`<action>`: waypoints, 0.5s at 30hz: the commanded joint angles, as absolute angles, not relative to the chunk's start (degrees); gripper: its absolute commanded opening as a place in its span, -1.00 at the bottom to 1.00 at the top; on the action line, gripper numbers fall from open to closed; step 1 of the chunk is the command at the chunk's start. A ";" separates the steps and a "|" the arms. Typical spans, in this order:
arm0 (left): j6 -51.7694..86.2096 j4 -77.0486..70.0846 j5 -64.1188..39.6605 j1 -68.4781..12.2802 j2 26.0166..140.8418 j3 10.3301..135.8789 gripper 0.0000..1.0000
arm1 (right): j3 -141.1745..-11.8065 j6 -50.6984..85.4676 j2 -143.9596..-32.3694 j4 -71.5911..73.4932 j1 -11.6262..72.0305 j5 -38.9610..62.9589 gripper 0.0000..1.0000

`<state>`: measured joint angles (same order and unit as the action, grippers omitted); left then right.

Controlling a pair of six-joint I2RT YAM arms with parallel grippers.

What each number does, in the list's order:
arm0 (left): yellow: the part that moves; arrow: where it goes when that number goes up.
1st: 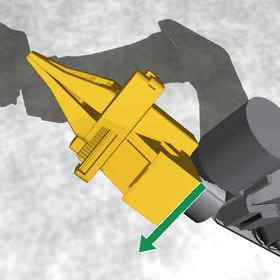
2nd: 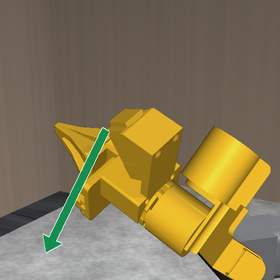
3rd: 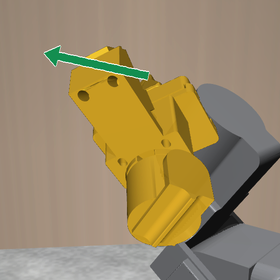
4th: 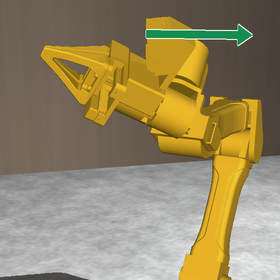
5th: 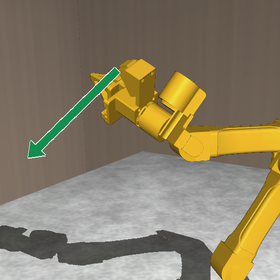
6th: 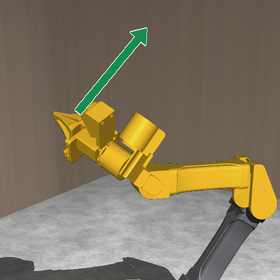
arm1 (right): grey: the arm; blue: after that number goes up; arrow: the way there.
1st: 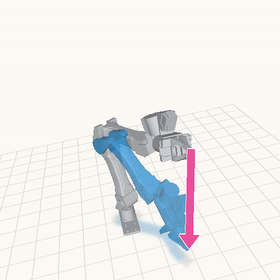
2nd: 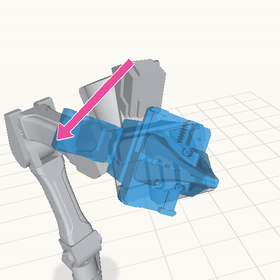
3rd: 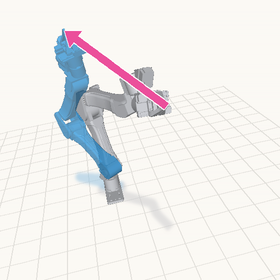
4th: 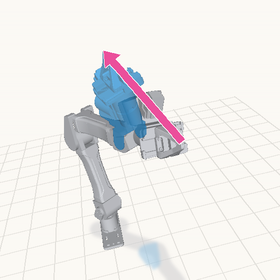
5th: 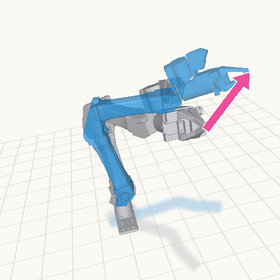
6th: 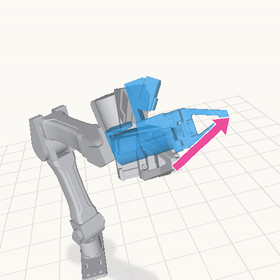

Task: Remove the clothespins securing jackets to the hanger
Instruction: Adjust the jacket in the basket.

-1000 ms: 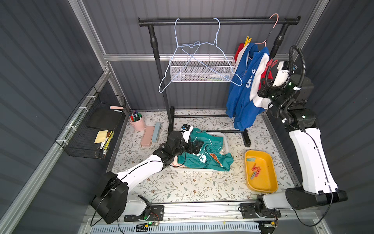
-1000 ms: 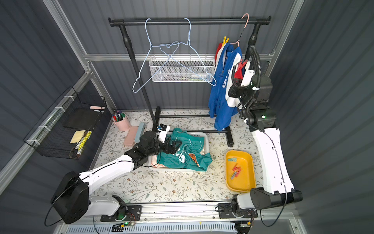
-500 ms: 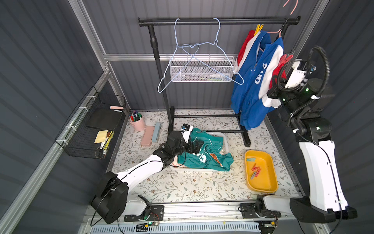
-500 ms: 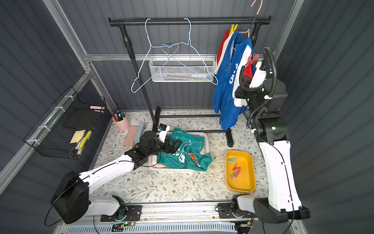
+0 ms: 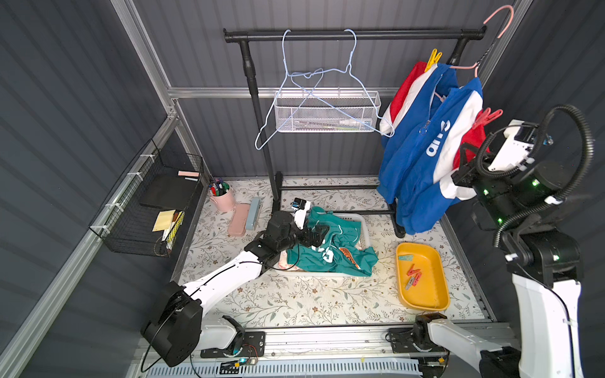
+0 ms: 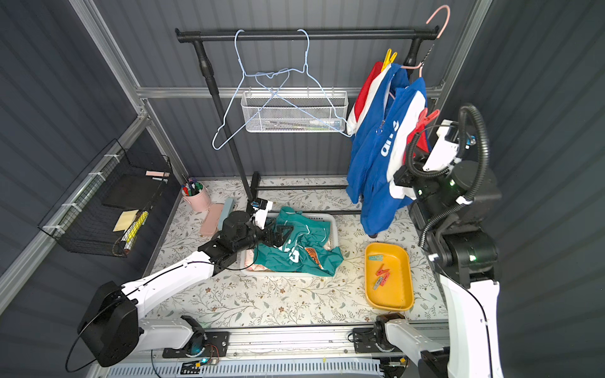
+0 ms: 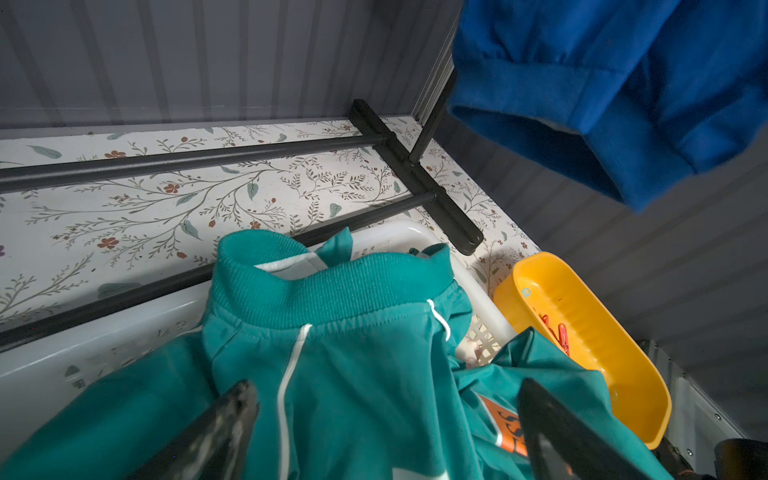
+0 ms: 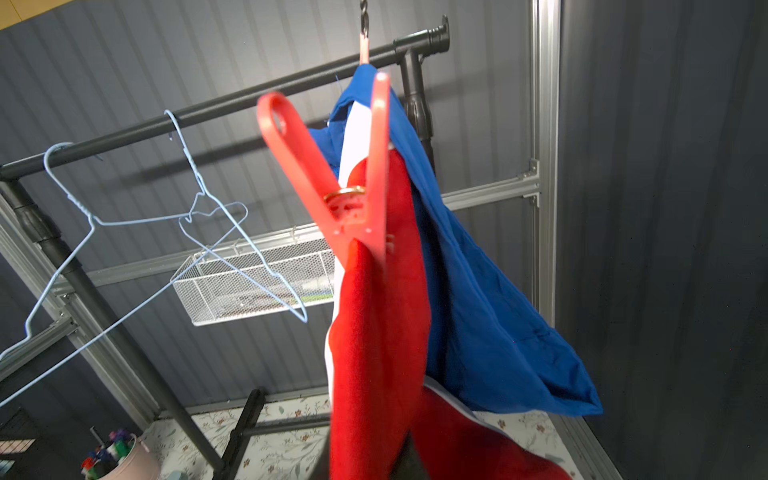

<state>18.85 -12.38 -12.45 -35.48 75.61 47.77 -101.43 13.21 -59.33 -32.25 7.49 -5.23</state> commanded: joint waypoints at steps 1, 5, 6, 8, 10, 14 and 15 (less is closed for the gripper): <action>16.97 -10.89 -12.06 -35.60 74.26 50.42 0.99 | -99.91 16.77 -54.15 -29.82 7.42 -3.08 -1.00; 17.05 -12.22 -12.20 -35.60 74.97 52.61 0.99 | -98.43 18.63 -50.54 -35.40 7.39 1.24 -1.00; 16.99 -12.63 -12.26 -35.60 75.29 53.38 0.99 | -98.63 18.68 -49.92 -37.32 7.39 1.97 -1.00; 17.02 -13.15 -12.39 -35.60 75.65 55.04 0.98 | -98.50 19.04 -48.65 -39.92 7.43 3.33 -1.00; 17.09 -14.37 -12.22 -35.59 75.67 56.38 0.98 | -97.70 19.71 -47.31 -41.36 7.38 6.03 -1.00; 15.56 -18.92 -12.21 -35.43 76.18 58.48 0.99 | -97.67 20.08 -45.50 -43.90 7.38 10.04 -1.00; 14.58 -21.37 -13.11 -35.42 76.29 58.55 0.99 | -97.86 20.04 -45.10 -44.30 7.45 10.70 -1.00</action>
